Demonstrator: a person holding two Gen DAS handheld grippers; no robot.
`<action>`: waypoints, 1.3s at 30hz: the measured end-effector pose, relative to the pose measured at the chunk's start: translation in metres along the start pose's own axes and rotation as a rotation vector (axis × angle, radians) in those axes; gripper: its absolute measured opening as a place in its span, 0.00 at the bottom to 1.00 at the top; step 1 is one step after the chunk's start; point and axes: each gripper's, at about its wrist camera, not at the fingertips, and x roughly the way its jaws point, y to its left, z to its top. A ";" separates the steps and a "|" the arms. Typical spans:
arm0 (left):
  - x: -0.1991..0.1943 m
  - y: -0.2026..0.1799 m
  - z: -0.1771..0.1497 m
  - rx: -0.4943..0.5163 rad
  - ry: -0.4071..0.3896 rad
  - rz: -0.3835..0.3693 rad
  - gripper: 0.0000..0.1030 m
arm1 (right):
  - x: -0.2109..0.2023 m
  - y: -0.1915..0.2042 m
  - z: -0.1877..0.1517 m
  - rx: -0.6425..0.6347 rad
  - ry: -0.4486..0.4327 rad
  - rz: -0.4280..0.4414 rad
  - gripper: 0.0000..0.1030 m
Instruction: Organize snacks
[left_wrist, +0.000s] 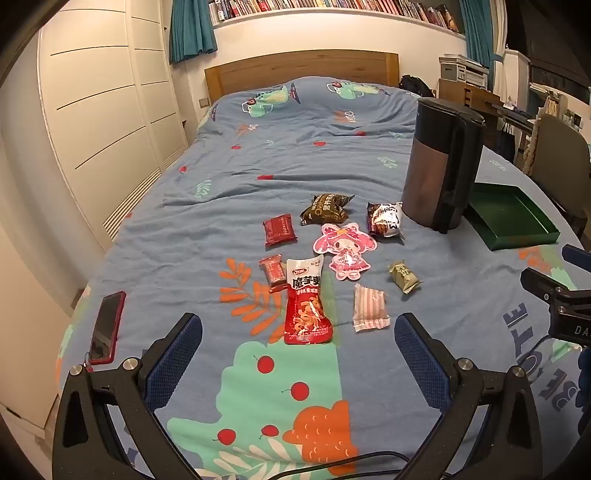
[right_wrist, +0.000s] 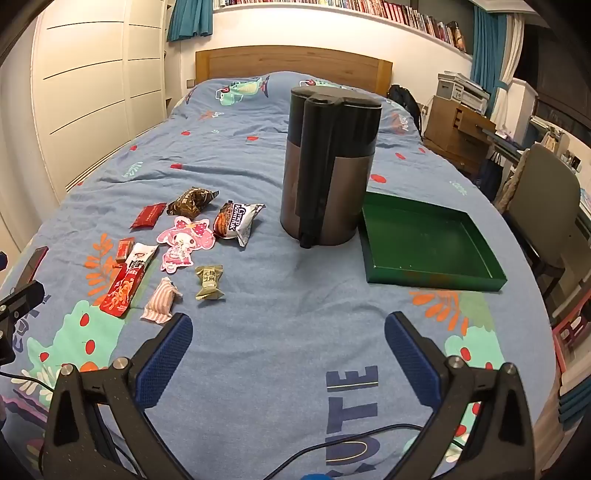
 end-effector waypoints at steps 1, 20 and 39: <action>0.000 0.000 0.000 0.001 0.001 0.001 0.99 | 0.000 0.000 0.000 0.005 0.000 0.004 1.00; 0.001 -0.003 -0.001 -0.004 0.013 -0.005 0.99 | -0.001 -0.001 0.000 0.003 -0.002 -0.001 1.00; -0.002 -0.004 -0.003 -0.006 0.003 -0.006 0.99 | -0.004 -0.002 0.001 0.002 -0.007 0.002 1.00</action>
